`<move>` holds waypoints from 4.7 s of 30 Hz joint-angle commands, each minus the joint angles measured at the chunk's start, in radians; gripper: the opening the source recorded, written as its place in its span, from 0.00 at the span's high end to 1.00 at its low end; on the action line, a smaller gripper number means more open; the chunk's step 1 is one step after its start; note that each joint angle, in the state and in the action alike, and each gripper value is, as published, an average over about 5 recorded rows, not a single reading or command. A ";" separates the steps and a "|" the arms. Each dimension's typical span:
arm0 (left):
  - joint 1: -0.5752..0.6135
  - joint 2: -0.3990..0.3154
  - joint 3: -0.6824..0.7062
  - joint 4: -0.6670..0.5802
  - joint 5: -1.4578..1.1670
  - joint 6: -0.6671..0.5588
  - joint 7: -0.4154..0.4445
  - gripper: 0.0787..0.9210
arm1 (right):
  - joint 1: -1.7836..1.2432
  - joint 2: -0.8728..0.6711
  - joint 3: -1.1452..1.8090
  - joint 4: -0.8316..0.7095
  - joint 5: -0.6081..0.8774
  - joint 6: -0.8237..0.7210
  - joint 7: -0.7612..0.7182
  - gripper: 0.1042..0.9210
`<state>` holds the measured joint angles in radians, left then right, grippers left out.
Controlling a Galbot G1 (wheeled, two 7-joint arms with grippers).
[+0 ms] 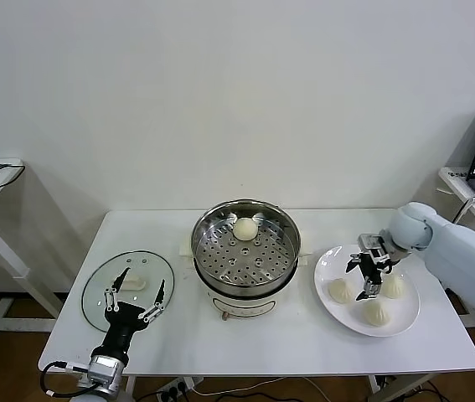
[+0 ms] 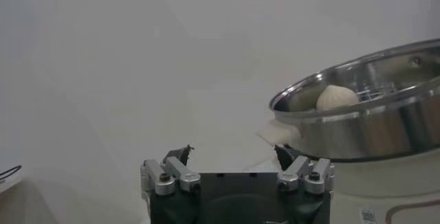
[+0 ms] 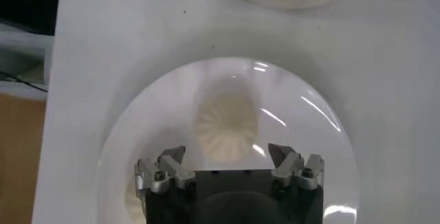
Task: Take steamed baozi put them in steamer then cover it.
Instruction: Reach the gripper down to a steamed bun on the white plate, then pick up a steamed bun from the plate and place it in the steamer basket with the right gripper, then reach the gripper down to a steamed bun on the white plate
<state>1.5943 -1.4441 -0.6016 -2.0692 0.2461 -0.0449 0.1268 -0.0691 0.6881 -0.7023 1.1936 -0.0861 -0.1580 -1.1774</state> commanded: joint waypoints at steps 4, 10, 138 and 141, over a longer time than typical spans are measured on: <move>-0.001 -0.001 -0.001 0.013 0.003 -0.007 0.001 0.12 | -0.033 0.056 0.019 -0.054 -0.024 -0.003 0.027 0.12; -0.003 -0.001 -0.004 0.016 0.002 -0.006 0.001 0.12 | -0.037 0.064 0.022 -0.056 -0.026 0.000 0.025 0.12; 0.031 0.017 -0.016 -0.092 0.007 0.015 -0.010 0.12 | 0.783 -0.058 -0.465 0.357 0.488 -0.285 -0.085 0.12; 0.035 0.021 -0.018 -0.106 0.006 0.016 -0.010 0.12 | 0.711 -0.207 -0.417 0.404 0.419 -0.223 -0.133 0.12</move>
<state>1.6272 -1.4248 -0.6187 -2.1450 0.2529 -0.0292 0.1170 0.6133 0.9337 -1.1571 1.3528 0.3947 -0.4946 -1.2004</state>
